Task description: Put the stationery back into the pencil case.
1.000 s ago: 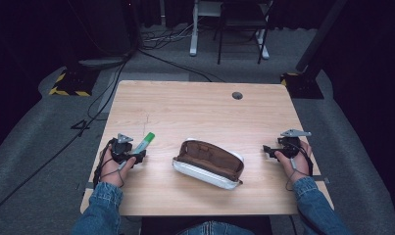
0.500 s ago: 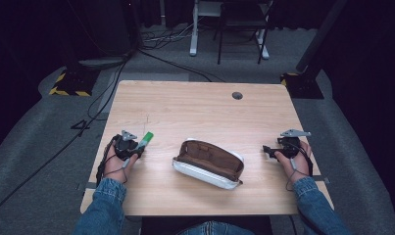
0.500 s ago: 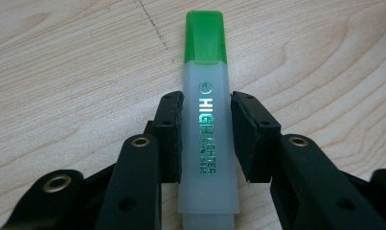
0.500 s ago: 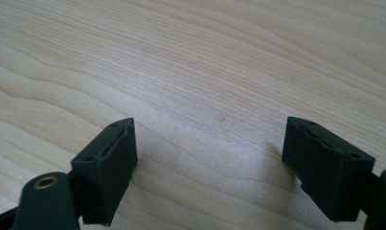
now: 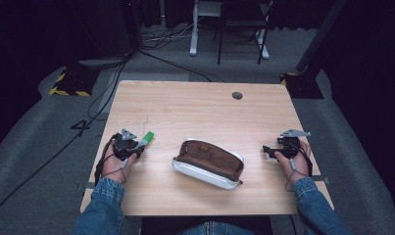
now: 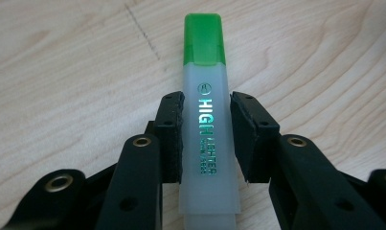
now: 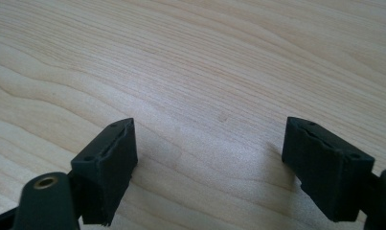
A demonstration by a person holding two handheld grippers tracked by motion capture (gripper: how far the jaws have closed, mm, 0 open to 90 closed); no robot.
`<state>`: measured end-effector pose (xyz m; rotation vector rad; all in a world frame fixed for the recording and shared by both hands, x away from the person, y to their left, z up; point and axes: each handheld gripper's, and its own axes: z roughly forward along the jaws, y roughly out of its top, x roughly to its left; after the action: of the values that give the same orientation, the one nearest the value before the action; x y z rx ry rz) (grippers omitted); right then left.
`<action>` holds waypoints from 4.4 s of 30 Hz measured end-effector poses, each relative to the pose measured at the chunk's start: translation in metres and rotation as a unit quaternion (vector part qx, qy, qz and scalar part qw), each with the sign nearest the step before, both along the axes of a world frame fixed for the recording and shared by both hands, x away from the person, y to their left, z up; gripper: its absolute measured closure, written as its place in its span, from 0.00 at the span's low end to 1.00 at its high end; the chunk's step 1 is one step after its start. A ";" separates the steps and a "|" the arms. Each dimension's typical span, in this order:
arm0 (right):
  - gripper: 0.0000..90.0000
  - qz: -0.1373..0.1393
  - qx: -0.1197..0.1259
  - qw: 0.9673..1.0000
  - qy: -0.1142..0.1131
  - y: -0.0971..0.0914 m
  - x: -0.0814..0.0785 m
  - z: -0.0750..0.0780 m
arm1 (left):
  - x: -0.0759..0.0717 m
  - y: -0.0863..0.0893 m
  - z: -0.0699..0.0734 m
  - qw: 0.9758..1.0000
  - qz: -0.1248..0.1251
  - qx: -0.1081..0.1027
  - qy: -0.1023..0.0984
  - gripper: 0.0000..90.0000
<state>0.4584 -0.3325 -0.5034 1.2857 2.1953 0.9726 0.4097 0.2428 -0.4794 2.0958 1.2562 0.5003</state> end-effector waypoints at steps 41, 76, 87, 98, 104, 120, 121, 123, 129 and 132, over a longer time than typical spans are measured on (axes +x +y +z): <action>0.22 0.006 0.000 1.000 0.000 0.001 0.000 0.000 | -0.040 -0.037 0.081 0.993 -0.102 -0.024 -0.064 0.73; 0.24 0.005 0.000 1.000 -0.003 0.003 -0.003 0.000 | -0.055 -0.125 0.103 0.962 -0.265 -0.020 -0.067 0.73; 0.24 0.006 -0.001 1.000 -0.004 0.003 -0.003 0.000 | -0.060 -0.140 0.101 0.951 -0.304 -0.015 -0.059 0.73; 0.25 0.008 0.000 1.000 -0.004 0.004 -0.004 0.000 | -0.065 -0.151 0.098 0.937 -0.344 -0.005 -0.053 0.73; 0.25 0.010 0.000 1.000 -0.003 0.004 -0.004 0.000 | -0.066 -0.156 0.097 0.932 -0.359 -0.002 -0.049 0.73; 0.25 0.012 0.000 1.000 -0.004 0.005 -0.006 0.000 | -0.055 -0.166 0.089 0.921 -0.388 0.002 -0.015 0.73; 0.25 0.012 0.000 1.000 -0.004 0.005 -0.006 0.000 | -0.052 -0.167 0.088 0.920 -0.392 0.006 -0.014 0.73; 0.25 0.012 0.000 1.000 -0.004 0.005 -0.007 0.000 | -0.049 -0.168 0.087 0.920 -0.392 0.007 -0.011 0.73; 0.25 0.011 0.001 1.000 -0.004 0.005 -0.007 0.000 | -0.040 -0.171 0.084 0.920 -0.392 0.007 -0.012 0.73; 0.25 0.012 0.000 1.000 -0.003 0.005 -0.007 0.000 | -0.035 -0.172 0.081 0.918 -0.395 0.010 -0.012 0.73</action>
<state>0.4510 -0.3272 -0.5034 1.2569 2.2105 0.9850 0.3751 0.0710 -0.3986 2.3695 0.3033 0.1614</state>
